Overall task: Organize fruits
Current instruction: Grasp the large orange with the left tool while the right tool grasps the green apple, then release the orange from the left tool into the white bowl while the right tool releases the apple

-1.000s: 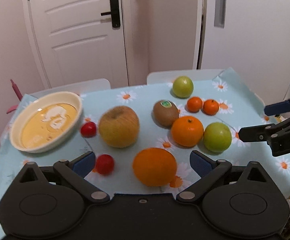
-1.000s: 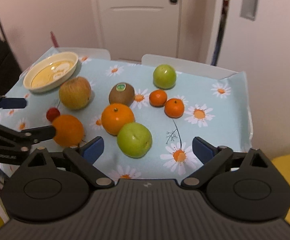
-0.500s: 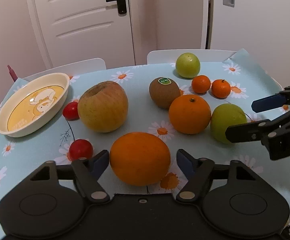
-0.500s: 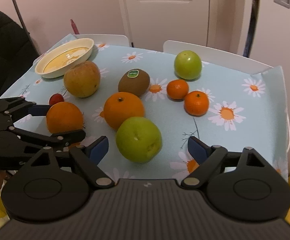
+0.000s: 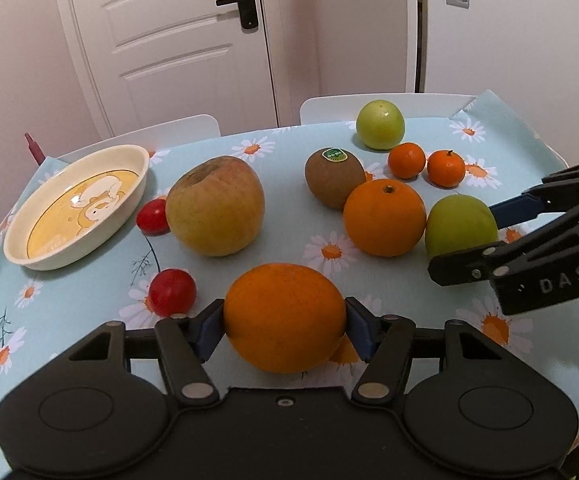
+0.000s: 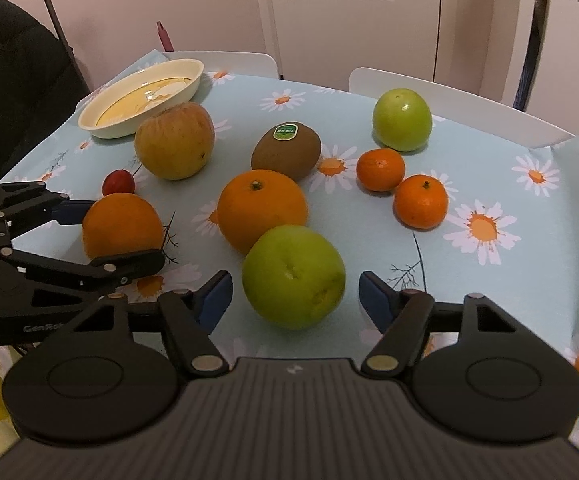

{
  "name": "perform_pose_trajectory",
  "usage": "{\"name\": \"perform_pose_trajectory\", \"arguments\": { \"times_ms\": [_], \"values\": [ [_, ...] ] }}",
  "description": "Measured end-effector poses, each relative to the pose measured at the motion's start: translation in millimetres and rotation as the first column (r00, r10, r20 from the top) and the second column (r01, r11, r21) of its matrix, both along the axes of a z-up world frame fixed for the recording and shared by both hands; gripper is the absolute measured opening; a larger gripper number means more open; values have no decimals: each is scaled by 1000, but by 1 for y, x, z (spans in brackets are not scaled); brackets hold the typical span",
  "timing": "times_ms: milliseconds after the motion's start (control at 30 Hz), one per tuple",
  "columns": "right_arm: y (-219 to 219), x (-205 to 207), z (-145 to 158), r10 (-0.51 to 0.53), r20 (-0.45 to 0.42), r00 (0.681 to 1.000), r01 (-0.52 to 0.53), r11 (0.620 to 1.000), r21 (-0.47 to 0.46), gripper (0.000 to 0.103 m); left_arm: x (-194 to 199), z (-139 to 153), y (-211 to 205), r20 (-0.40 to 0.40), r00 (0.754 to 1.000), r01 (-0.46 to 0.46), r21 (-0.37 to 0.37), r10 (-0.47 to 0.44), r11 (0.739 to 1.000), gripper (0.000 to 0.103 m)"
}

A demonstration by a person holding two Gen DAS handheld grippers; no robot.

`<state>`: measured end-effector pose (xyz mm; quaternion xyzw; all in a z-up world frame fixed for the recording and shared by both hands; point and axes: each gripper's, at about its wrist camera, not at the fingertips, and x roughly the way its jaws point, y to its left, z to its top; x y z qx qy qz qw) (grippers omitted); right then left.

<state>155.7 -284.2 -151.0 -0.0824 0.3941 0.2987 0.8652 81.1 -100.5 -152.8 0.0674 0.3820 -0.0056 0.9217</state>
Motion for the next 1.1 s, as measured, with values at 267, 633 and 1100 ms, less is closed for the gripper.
{"name": "perform_pose_trajectory", "arguments": {
  "times_ms": [267, 633, 1100],
  "values": [
    [6, 1, 0, 8, 26, 1000, -8, 1000, -27, 70, -6, 1, 2, -2, 1000, 3, -5, -3, 1000, 66],
    [3, -12, 22, 1, 35, 999, 0, 1000, -12, 70, -23, 24, 4, 26, 999, -23, -25, 23, 999, 66],
    [60, -24, 107, -15, 93, 996, 10, 998, 58, 70, -27, 106, 74, 164, 981, -95, -34, 99, 995, 66]
  ]
}}
